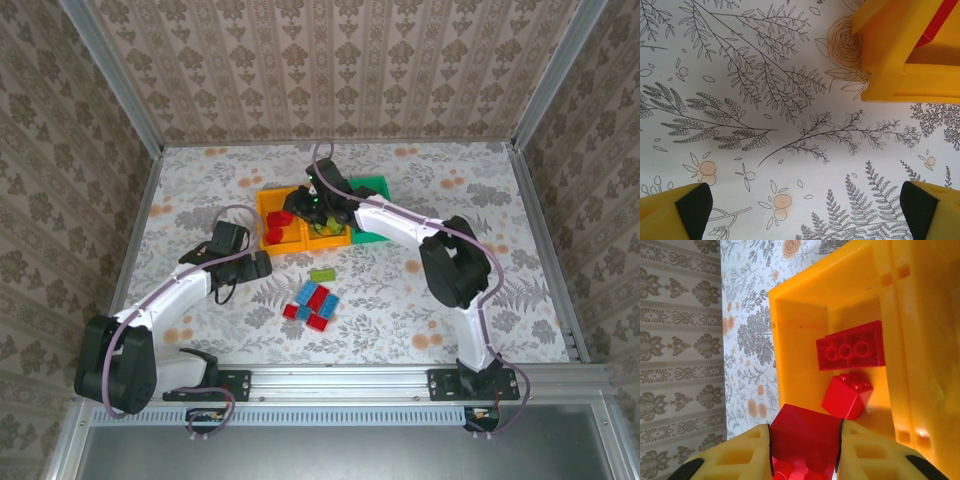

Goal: Sort the legos into containers by color

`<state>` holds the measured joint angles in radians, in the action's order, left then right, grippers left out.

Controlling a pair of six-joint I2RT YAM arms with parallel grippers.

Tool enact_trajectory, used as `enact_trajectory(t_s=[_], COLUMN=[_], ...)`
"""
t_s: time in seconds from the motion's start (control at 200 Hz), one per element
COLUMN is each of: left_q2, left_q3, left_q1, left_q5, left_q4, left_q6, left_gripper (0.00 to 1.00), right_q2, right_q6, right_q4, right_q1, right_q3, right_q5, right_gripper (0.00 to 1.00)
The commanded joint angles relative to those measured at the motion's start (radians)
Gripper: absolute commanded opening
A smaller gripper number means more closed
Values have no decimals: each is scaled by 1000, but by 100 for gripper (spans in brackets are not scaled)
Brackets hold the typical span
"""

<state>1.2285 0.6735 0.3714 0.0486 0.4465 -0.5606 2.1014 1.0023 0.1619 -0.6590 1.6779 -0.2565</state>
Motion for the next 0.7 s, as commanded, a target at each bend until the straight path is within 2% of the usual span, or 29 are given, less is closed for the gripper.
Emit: enact_trajectory(t_s=[0.0,0.18,0.265,0.38,0.5,0.52,0.695], left_q2=[-10,-24,-33,-52,-94,-102,-184], left_q3=[-8,-10,-8,-9,-40,-46,-142], left_q1=[-8,-8,-4,20,78,110,216], left_q5=[-13,-14,-12,-33,-69,-71,-110], left_q4=[4,6,11,12,-8,-6,3], left_q6=[-16,-14,-3,27,62,62,28], left_gripper=[100,100,100,100,99,99,95], right_q2=[62,103,92,58,15,7,-78], right_q6=[27,37,31,8,-18,-23,-74], right_q4=[-7,3,-1,2,1,2,10], right_q1=[-5,-5,-5,-5,-5,-5,-3], right_q3=[87,122,116,97,65,57,-57], right_q5=[-25,-17,-14,-5,-5,-6,2], right_gripper=[32,47,59,70,75,76,79])
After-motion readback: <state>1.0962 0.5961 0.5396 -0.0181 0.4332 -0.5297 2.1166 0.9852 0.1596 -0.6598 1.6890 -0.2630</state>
